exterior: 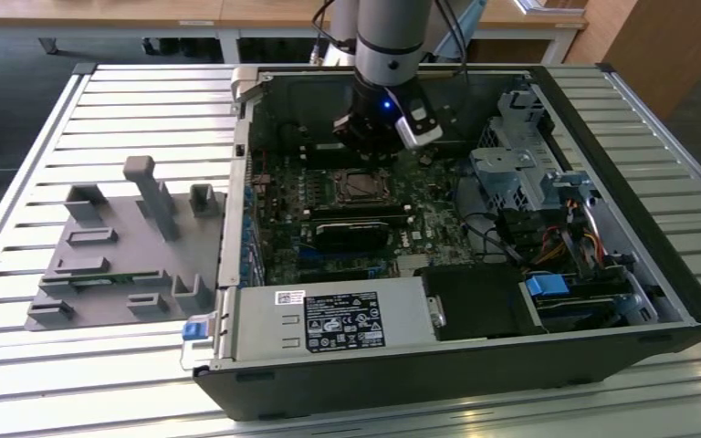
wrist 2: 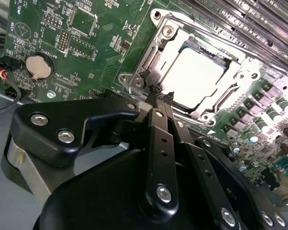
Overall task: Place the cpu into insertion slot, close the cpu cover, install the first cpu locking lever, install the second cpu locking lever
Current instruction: 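Install the second cpu locking lever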
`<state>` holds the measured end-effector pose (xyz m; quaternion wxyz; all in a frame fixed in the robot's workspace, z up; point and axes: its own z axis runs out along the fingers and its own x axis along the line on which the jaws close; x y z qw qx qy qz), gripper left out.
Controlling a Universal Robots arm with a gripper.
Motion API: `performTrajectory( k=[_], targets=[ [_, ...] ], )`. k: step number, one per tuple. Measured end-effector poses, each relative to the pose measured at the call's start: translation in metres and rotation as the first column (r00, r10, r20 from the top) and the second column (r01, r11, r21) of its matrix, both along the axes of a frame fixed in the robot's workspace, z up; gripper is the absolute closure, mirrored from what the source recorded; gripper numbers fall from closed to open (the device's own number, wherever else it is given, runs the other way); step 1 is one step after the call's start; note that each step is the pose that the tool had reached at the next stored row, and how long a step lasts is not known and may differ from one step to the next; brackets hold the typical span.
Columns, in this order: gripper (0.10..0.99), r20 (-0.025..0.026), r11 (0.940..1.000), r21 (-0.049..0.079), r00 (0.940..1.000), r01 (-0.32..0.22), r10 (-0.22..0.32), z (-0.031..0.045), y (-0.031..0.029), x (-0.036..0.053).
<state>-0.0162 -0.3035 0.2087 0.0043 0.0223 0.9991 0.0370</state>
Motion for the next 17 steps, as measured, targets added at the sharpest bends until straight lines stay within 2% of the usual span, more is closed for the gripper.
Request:
performTrajectory(
  k=[11,14,17],
  targets=[
    [0.980,-0.0001,1.0000,0.000,1.0000,0.000,0.000,0.0004,-0.0048,-0.0001],
    [0.980,0.0000,1.0000,0.000,1.0000,0.000,0.000,0.0045,-0.0049,0.0000],
    [0.980,0.0000,1.0000,0.000,1.0000,0.000,0.000,0.0125,-0.0049,0.0000]
  ],
)
